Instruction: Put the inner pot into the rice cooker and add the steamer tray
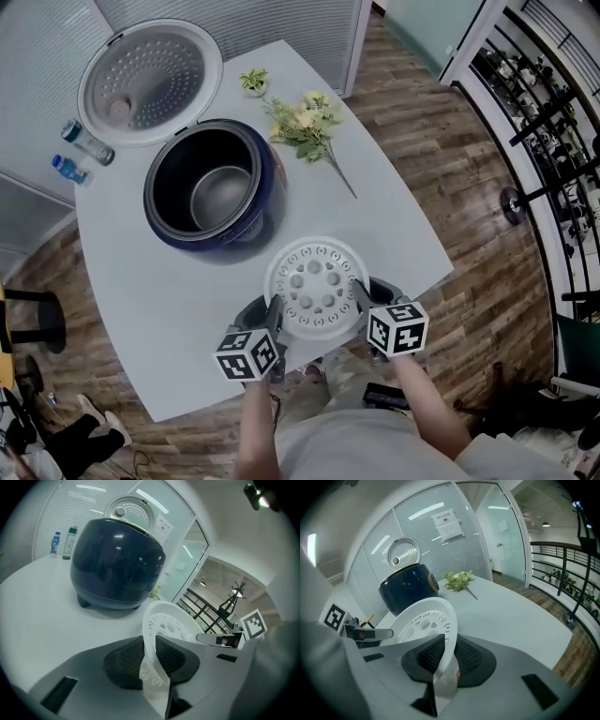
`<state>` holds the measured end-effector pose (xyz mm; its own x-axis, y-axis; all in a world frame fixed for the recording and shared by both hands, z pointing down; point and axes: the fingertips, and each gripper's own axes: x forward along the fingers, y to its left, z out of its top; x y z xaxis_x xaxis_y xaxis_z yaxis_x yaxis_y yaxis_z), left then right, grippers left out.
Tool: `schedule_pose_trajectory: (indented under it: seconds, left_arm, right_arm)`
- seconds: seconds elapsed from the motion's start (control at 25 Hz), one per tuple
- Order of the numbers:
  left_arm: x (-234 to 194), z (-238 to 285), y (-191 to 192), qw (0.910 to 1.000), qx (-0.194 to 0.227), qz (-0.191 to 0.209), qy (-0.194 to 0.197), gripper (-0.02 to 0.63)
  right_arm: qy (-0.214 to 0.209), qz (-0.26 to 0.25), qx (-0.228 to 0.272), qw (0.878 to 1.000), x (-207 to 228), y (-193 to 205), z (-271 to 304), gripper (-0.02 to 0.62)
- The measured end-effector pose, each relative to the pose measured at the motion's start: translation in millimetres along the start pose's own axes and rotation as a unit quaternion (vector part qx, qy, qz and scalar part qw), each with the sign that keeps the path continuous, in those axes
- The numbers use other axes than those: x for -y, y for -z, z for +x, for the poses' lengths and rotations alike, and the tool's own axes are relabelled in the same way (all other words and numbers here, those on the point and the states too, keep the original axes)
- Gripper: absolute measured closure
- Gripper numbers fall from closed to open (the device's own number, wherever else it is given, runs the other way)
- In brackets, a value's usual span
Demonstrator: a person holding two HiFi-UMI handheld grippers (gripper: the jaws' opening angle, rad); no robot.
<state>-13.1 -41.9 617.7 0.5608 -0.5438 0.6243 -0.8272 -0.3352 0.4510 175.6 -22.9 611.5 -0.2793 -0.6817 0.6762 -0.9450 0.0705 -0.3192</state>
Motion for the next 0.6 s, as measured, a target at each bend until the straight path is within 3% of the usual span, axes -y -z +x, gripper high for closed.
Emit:
schedule_pose_trajectory:
  seconds: [0.6]
  left_arm:
    - [20.7, -34.1, -36.6, 0.9991, 0.032, 0.026, 0.008, 0.532]
  right_arm:
    - [-0.007, -0.008, 0.032, 0.999, -19.8, -25.3, -32.9, 0.517]
